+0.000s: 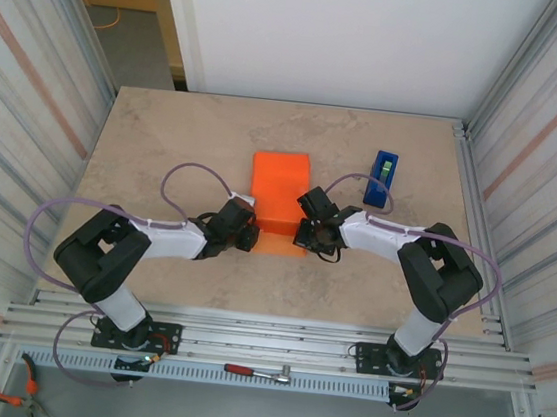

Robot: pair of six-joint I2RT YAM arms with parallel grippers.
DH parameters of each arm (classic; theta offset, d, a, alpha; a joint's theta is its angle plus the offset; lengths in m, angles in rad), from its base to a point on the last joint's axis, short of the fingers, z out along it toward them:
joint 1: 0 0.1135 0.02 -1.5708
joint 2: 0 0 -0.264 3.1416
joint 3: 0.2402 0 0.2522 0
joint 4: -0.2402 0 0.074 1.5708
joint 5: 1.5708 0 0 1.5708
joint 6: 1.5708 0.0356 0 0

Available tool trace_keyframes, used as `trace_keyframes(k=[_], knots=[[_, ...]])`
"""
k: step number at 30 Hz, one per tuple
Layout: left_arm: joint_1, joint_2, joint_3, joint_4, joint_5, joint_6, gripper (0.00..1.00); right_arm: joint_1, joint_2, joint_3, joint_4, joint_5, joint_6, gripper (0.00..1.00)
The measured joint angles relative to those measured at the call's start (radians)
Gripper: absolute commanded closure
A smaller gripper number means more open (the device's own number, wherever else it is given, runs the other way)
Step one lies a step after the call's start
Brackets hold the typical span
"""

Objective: Wrap the gift box in paper

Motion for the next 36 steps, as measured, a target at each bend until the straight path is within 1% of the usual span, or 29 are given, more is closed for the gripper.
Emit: trace_keyframes(k=[1,2,3,5,6,7,9,10,11,13,15,17,19,22,24,28,31,36], knots=[[-0.001,0.001,0.001,0.0,-0.001,0.0,0.57,0.0,0.0,0.0,-0.002,0.0,0.0,0.72],[-0.002,0.002,0.001,0.0,-0.003,0.0,0.58,0.0,0.001,0.001,-0.005,0.0,-0.003,0.99],[-0.004,0.003,0.001,0.0,-0.006,0.0,0.58,0.0,0.002,0.001,-0.005,0.0,-0.002,1.0],[-0.008,0.003,0.002,0.0,-0.014,0.001,0.6,0.0,0.005,0.001,-0.002,-0.002,0.003,1.0],[-0.008,0.005,0.002,0.0,-0.016,0.001,0.61,0.0,0.005,0.001,-0.001,-0.002,0.005,0.91],[-0.008,0.005,0.002,0.0,-0.017,0.001,0.62,0.0,0.005,0.001,0.0,-0.002,0.009,0.78],[-0.009,0.005,0.002,0.0,-0.021,0.003,0.64,0.003,0.005,0.001,-0.001,-0.002,0.021,0.66],[-0.009,0.006,0.002,0.0,-0.024,0.003,0.7,0.003,0.005,0.001,-0.001,-0.001,0.021,0.63],[-0.009,0.006,0.002,0.0,-0.024,0.005,0.73,0.003,0.005,0.001,-0.001,-0.001,0.019,0.63],[-0.008,0.01,0.003,0.003,-0.027,0.018,0.74,0.003,0.005,0.001,-0.001,-0.002,0.019,0.63],[-0.008,0.01,0.004,0.004,-0.021,0.028,0.69,0.003,0.005,0.001,-0.001,-0.002,0.019,0.63],[-0.008,0.007,0.005,0.006,-0.003,0.041,0.6,0.003,0.005,0.001,-0.001,-0.002,0.019,0.63],[-0.009,-0.013,0.002,0.002,0.039,0.049,0.53,0.003,0.005,0.001,-0.001,-0.002,0.019,0.64],[-0.005,-0.086,-0.025,-0.001,0.089,0.049,0.48,0.002,0.005,0.001,-0.002,-0.002,0.019,0.64],[0.006,-0.16,-0.062,0.003,0.11,0.04,0.47,-0.003,0.005,0.001,-0.002,-0.002,0.019,0.64],[0.056,-0.283,-0.128,0.008,0.134,0.007,0.45,-0.008,0.005,0.001,-0.002,-0.005,0.018,0.65],[0.085,-0.297,-0.134,0.014,0.142,-0.01,0.44,-0.01,0.005,0.001,-0.002,-0.005,0.018,0.66],[0.087,-0.267,-0.13,0.035,0.154,-0.018,0.44,-0.01,0.005,0.001,-0.002,-0.005,0.016,0.65]])
